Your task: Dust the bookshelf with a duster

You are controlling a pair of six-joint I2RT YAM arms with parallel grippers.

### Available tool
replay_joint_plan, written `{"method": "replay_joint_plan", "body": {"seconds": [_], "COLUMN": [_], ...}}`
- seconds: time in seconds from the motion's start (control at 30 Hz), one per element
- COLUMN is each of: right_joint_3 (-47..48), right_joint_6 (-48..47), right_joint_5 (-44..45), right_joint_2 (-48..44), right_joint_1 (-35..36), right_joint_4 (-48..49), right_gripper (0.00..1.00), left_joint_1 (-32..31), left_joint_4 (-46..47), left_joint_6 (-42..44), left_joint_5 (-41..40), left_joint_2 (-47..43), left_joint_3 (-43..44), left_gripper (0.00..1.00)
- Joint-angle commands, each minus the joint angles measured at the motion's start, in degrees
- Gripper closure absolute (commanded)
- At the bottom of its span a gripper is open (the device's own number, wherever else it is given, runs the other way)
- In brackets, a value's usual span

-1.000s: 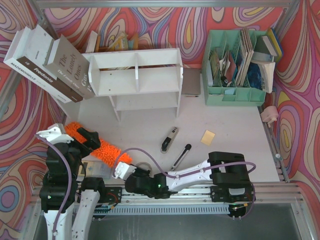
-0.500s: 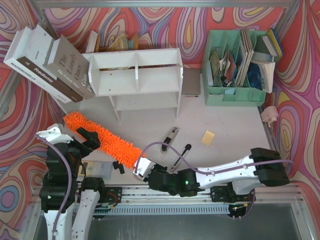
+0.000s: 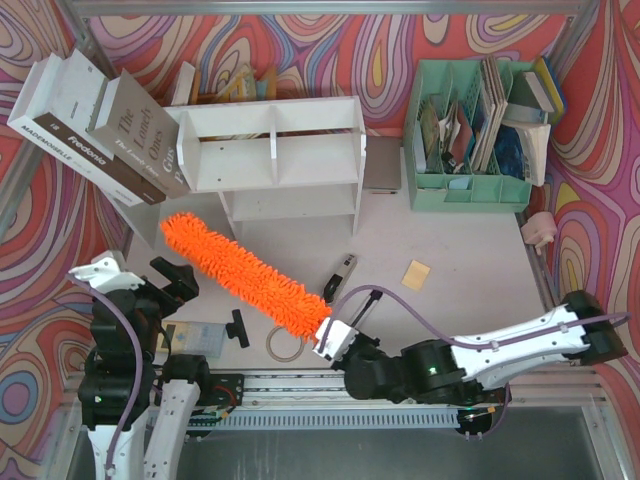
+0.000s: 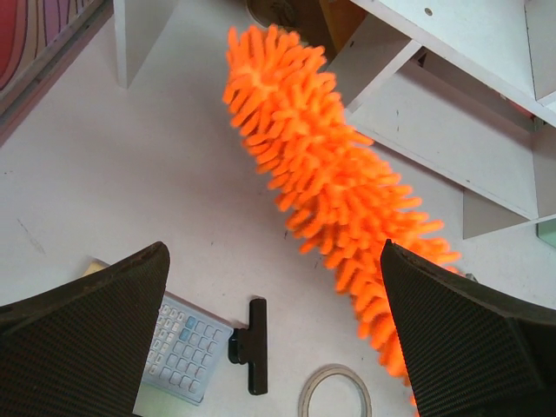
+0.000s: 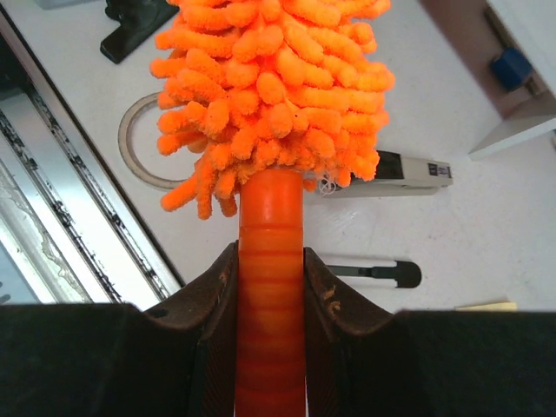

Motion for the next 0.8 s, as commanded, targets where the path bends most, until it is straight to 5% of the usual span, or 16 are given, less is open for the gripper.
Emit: {"method": "replay_joint_plan", "body": {"seconds": [0.0,0.57,0.77], "right_joint_3": [0.9,8.4,10.4], "right_joint_6": [-2.5,-12.0,-9.2], "right_joint_5": [5.8,5.3,23.3], "right_joint_2": [-6.0,-25.3,-24.0], "right_joint_1": [1.6,1.9,1.9], "right_joint_4": [-4.0,-6.5,1.7], "right_gripper": [1.00,1.00,1.00], "left_joint_1": [0.3,0.3,0.3], "left_joint_4": [-0.4,-0.2,0.1], "left_joint_6": [-0.6,-0.7,-0.7], "left_joint_5": [-1.1,-1.3,-1.1], "left_joint_2": [-1.0,-1.2,-1.2], "left_joint_3": [0.0,-0.3,-0.4], "left_gripper": [0.02,0.02,0.02]}}
